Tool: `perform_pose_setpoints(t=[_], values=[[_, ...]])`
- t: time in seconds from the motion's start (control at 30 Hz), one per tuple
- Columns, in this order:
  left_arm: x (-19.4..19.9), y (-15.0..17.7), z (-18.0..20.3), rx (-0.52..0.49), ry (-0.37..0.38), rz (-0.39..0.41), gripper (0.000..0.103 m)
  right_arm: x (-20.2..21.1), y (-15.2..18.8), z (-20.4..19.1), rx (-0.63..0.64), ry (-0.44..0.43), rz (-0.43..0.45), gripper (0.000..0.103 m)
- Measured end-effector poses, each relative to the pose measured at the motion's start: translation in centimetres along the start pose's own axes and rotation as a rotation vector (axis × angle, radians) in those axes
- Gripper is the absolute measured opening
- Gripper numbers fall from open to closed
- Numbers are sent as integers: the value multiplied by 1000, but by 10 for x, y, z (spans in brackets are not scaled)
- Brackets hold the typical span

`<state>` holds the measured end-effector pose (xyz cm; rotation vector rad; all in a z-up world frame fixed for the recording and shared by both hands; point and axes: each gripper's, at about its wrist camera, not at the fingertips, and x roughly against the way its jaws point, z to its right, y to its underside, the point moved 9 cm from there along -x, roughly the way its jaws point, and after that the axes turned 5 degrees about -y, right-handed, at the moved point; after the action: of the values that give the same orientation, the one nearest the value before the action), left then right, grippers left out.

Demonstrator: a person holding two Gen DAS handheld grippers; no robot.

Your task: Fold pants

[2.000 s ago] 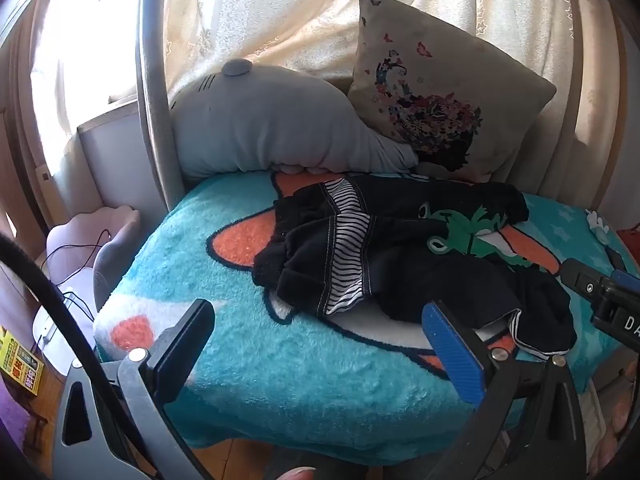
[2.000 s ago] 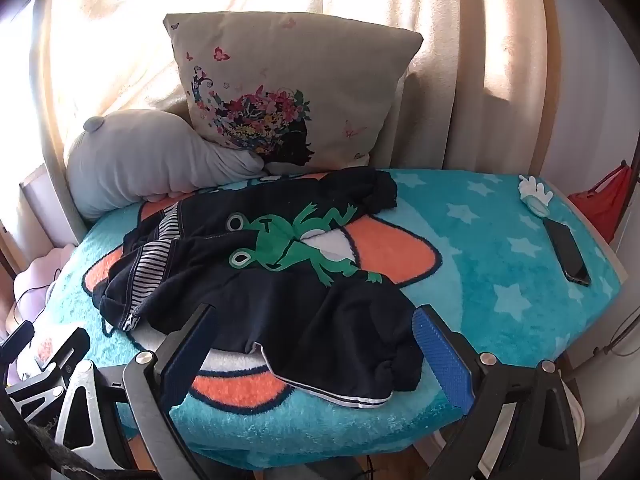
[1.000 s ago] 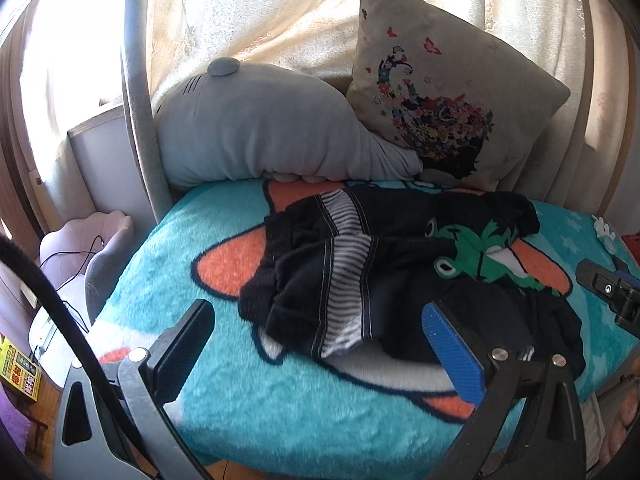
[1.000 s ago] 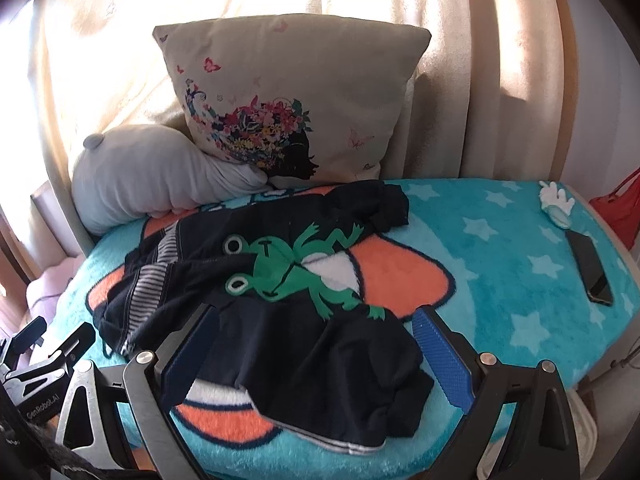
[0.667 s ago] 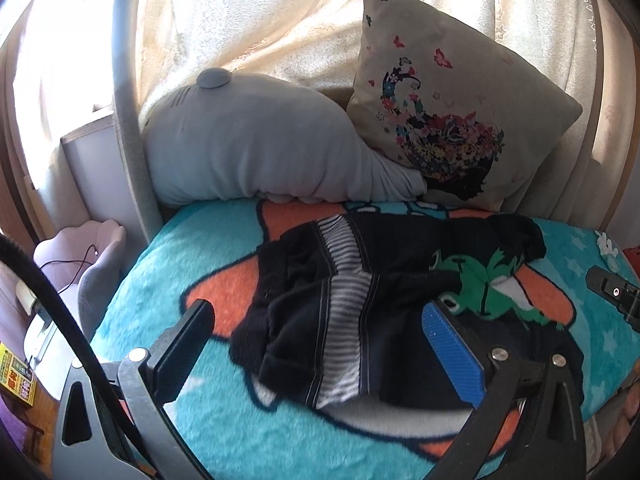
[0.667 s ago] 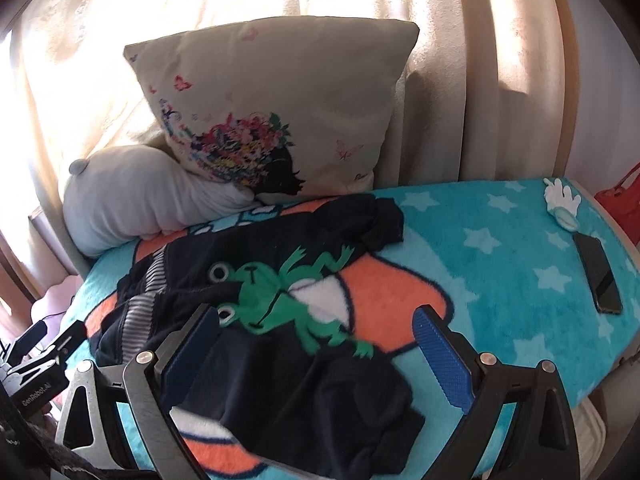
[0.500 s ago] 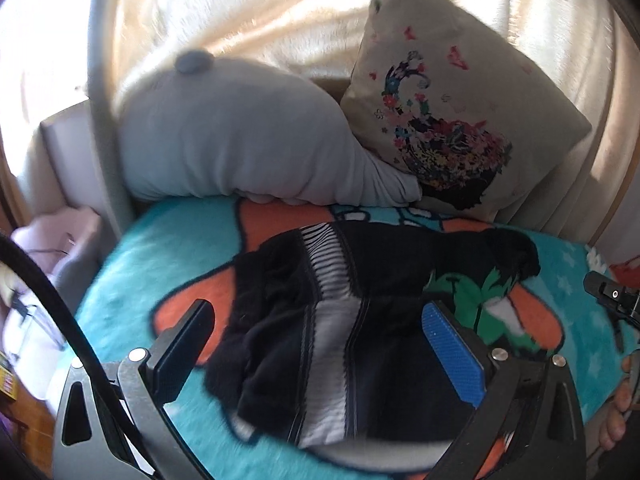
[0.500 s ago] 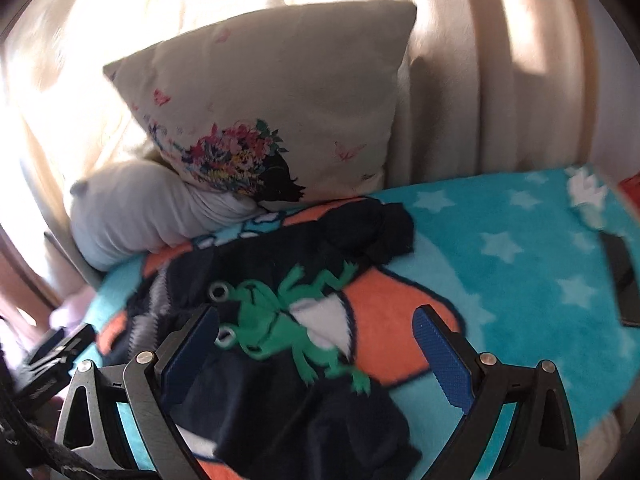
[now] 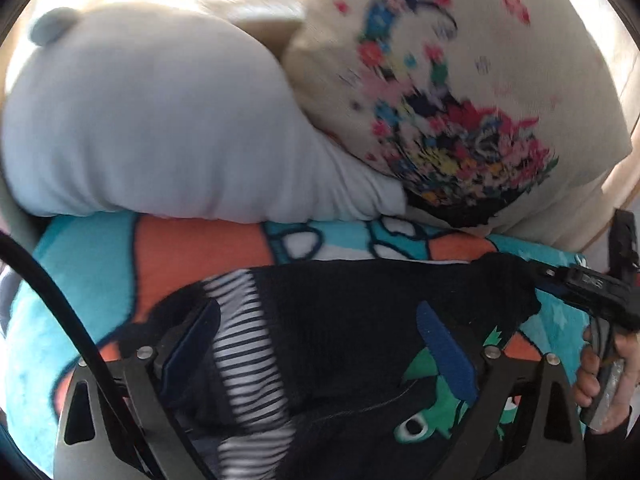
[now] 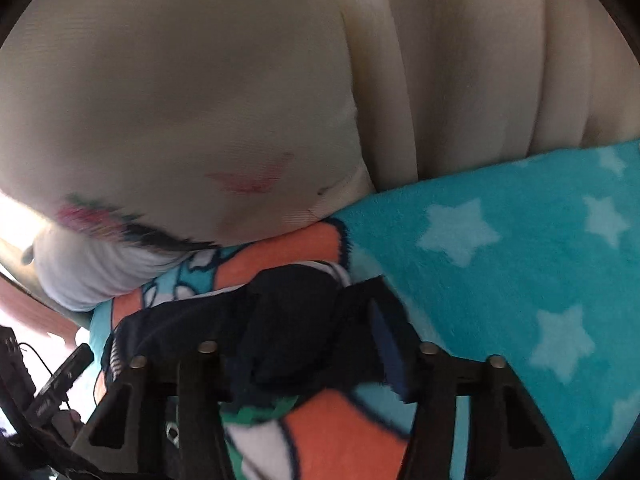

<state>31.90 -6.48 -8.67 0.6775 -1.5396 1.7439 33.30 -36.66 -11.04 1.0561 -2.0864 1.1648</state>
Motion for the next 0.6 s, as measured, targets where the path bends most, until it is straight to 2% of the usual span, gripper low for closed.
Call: perform_pose_setpoints(t=[0.03,0.07,0.1,0.17,0.33,0.5,0.6], values=[[-7,0,6,-1,10,-15,98,-7,-2,1,9,12,-12,43],[-10,0,8,-1,13,-26,98,-13,-3,3,23,34,-25,19],[-14,0,10,-2,13,-33,98,-15,-3,3,26,41,-31,16],[-16,-1,13,-1,16,-38,98,-7,-2,-3,37,24,-15,13],[-15,-1,14,49,38,-67,98,64,15,-47,166,-56,116,11],[-6,4,21,65,79,-86,98,114,58,-80,284,-102,188,11],[-1,8,31,68,120,-98,98,118,98,-97,341,-143,183,11]])
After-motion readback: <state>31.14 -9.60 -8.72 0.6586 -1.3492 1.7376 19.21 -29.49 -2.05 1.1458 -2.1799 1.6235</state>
